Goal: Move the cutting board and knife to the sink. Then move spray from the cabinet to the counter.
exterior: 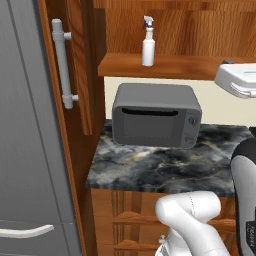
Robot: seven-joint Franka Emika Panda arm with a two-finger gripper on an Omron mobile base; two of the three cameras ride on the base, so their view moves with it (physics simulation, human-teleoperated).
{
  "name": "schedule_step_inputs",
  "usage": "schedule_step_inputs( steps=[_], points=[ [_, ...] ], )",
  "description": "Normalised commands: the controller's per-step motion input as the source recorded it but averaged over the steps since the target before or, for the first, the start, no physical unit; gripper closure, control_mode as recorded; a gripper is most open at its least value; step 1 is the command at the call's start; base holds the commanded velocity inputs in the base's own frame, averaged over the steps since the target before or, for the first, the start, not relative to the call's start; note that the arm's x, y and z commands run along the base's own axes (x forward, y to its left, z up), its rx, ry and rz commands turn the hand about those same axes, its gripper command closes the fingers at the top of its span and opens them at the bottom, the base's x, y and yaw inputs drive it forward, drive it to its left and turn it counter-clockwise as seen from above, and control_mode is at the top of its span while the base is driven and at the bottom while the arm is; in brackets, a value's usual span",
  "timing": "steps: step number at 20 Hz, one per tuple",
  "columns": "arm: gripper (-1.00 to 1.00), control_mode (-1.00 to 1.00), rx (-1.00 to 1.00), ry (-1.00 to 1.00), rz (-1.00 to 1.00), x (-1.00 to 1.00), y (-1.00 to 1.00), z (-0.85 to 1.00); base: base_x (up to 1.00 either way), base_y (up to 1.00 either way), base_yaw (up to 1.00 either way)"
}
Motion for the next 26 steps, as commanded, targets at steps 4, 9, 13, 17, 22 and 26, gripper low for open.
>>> schedule_step_inputs(
  steps=[4, 9, 13, 17, 22, 26],
  points=[
    [-1.00, -1.00, -0.01, 0.00, -0.09, 0.31, 0.00, 0.00, 0.00, 0.00, 0.00],
    [-1.00, -1.00, -0.01, 0.00, -0.05, 0.17, -0.05, -0.03, 0.00, 0.00, 0.00],
    [-1.00, -1.00, -0.02, 0.07, -0.02, 0.28, -0.08, -0.19, 0.00, 0.00, 0.00],
    [-1.00, -1.00, -0.02, 0.04, 0.00, 0.26, -0.03, -0.12, 0.00, 0.00, 0.00],
    [-1.00, -1.00, 0.00, 0.00, 0.00, 0.28, 0.00, -0.03, 0.00, 0.00, 0.00],
    [-1.00, -1.00, 0.00, 0.01, 0.01, 0.29, 0.00, -0.03, 0.00, 0.00, 0.00]
  ],
)
